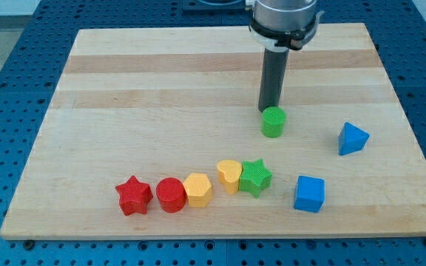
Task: Move the green circle to the right of green star
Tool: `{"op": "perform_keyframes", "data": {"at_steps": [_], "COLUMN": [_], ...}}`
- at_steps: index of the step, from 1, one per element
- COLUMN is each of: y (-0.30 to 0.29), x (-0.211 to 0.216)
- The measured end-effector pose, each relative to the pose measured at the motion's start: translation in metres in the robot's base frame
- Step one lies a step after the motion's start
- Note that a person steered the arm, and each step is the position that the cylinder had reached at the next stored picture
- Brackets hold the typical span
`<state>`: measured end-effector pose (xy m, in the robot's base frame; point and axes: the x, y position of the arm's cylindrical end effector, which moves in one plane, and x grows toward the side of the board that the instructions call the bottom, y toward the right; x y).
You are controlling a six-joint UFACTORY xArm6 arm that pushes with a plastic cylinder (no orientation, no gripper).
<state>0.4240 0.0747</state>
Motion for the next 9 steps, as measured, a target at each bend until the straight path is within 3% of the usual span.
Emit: {"op": "perform_keyframes", "data": {"at_steps": [6,9], "y": [0.012,0.014], "x": [0.081,0.085]}}
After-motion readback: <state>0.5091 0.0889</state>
